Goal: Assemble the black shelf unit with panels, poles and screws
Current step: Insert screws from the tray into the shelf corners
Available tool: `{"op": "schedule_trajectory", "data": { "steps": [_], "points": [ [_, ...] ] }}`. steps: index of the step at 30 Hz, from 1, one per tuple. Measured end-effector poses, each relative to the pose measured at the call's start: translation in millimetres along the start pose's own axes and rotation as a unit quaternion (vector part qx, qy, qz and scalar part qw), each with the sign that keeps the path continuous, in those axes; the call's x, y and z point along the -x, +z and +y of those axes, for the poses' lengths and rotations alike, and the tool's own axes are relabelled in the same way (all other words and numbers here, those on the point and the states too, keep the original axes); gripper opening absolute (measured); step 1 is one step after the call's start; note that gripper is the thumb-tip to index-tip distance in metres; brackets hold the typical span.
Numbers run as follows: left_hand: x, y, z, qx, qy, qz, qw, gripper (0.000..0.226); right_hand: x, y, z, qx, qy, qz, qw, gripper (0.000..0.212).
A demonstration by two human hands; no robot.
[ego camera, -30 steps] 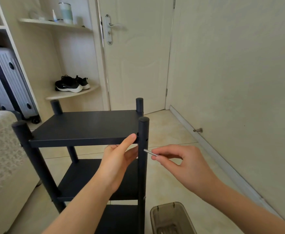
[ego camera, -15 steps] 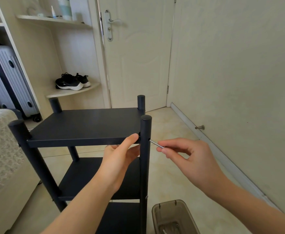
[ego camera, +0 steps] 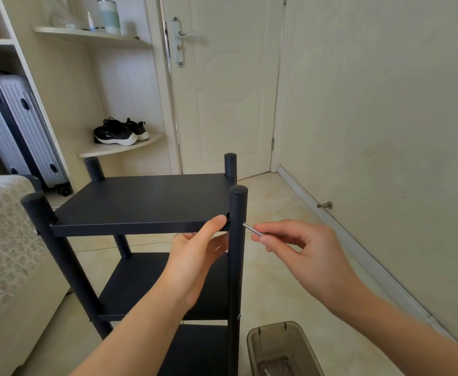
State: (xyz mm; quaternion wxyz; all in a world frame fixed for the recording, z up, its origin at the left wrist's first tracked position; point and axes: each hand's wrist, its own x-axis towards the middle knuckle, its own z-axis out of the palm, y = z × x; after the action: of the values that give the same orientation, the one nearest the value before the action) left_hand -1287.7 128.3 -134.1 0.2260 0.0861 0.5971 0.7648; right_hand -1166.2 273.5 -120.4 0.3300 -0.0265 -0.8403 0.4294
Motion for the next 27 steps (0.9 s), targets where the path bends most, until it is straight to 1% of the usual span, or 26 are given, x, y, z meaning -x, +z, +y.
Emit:
{"op": "schedule_trajectory", "data": {
  "steps": [6, 10, 15, 18, 19, 22, 25, 27],
  "points": [
    [-0.2, -0.5, -1.9, 0.001, 0.006, -0.006, 1.000, 0.073, -7.0, 5.5, -0.7, -0.003, 0.012, -0.003, 1.000, 0.020],
    [1.2, 0.0, -2.7, 0.001, 0.017, -0.021, 1.000, 0.059, -10.4, 9.0, -1.1, -0.023, 0.028, 0.000, 0.999, 0.014],
    [1.9, 0.4, -2.0, 0.003, 0.014, -0.021, 1.000, 0.063, -14.7, 10.7, -0.1, -0.038, 0.048, 0.008, 0.998, 0.008],
    [3.2, 0.8, -0.7, 0.007, 0.007, -0.017, 1.000, 0.077, -16.2, 10.5, -0.3, -0.035, 0.050, 0.005, 0.998, 0.007],
    [2.5, 0.4, -0.7, 0.009, 0.003, -0.014, 1.000, 0.078, -16.3, 11.0, -0.5, -0.033, 0.050, 0.003, 0.998, 0.007],
    [1.3, 0.2, -0.8, 0.009, 0.005, -0.008, 1.000, 0.069, -16.1, 12.7, -0.6, -0.032, 0.056, -0.002, 0.998, 0.008],
    [0.6, 0.8, -1.2, 0.014, 0.008, -0.007, 1.000, 0.072, -16.7, 13.1, -0.1, -0.023, 0.058, -0.003, 0.998, 0.009],
    [0.2, 0.7, -2.3, 0.017, 0.016, -0.015, 1.000, 0.065, -17.7, 13.0, -0.5, -0.021, 0.058, -0.005, 0.998, 0.009]
  ]
}}
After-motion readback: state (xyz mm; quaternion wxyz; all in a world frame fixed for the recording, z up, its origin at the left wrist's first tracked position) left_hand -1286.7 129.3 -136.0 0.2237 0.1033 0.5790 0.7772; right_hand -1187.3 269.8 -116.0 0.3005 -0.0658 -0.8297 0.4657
